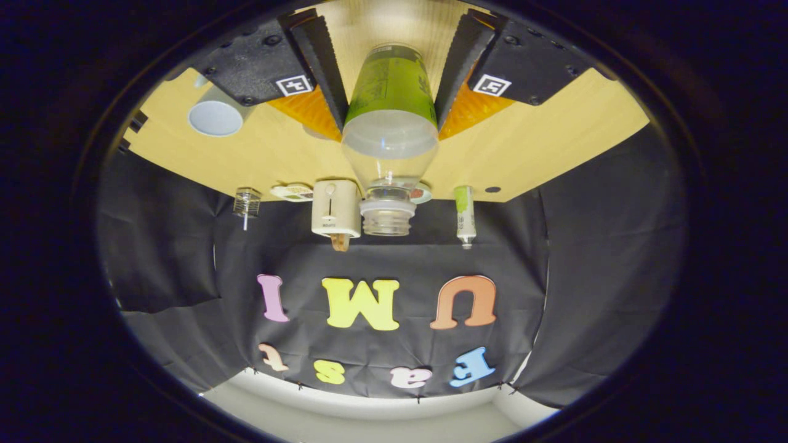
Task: Take the bottle from table, then pour the juice into the cup, finally place the bottle on the coaster
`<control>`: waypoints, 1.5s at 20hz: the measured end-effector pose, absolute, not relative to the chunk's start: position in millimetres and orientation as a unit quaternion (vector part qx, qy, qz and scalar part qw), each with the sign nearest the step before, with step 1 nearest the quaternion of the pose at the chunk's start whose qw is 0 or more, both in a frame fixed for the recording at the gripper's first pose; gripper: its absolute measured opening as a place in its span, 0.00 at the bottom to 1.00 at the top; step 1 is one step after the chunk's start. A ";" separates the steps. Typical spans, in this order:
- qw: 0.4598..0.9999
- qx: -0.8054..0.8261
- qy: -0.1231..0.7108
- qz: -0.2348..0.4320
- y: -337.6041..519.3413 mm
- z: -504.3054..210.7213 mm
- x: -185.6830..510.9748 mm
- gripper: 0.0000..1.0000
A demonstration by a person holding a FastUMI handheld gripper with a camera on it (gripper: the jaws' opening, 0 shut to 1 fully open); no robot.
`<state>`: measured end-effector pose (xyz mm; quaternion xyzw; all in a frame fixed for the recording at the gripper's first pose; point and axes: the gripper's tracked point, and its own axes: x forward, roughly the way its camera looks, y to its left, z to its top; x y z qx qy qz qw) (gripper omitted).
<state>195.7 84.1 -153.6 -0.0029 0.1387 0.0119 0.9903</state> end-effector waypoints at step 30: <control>0.828 0.544 0.064 0.120 59.8 -71.7 171.3 0.79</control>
